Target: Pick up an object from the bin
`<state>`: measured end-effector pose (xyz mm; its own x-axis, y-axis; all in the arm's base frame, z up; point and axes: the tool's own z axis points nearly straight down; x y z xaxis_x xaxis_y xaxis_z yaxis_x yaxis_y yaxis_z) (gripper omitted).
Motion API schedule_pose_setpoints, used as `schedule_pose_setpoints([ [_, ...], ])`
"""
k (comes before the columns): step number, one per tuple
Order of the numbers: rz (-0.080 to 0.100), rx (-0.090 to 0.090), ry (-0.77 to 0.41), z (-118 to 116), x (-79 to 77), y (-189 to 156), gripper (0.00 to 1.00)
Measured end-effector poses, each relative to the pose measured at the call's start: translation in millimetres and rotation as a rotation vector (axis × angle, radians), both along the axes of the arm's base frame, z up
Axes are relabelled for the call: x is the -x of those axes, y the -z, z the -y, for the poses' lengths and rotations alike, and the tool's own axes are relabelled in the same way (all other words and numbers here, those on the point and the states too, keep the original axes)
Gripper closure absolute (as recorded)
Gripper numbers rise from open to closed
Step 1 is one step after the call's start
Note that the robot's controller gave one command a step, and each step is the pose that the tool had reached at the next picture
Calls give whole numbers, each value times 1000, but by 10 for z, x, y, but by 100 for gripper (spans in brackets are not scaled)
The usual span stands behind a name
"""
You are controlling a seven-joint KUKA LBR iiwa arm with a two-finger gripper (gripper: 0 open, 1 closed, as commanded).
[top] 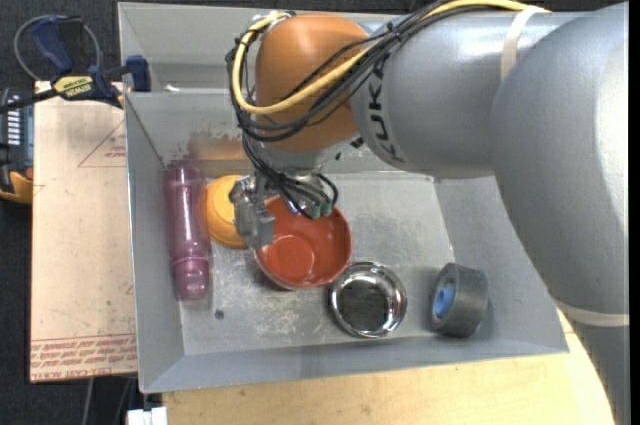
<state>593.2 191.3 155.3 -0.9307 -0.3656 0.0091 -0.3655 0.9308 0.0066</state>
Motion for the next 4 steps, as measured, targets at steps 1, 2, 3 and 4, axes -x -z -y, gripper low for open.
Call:
schedule_pose_setpoints([
  [1,4,1,244,322,-227,-216,100],
  [2,-1,-2,4,174,288,-324,100],
  [3,9,-1,160,574,-225,-450,100],
  [4,7,-8,-7,117,318,-1175,100],
])
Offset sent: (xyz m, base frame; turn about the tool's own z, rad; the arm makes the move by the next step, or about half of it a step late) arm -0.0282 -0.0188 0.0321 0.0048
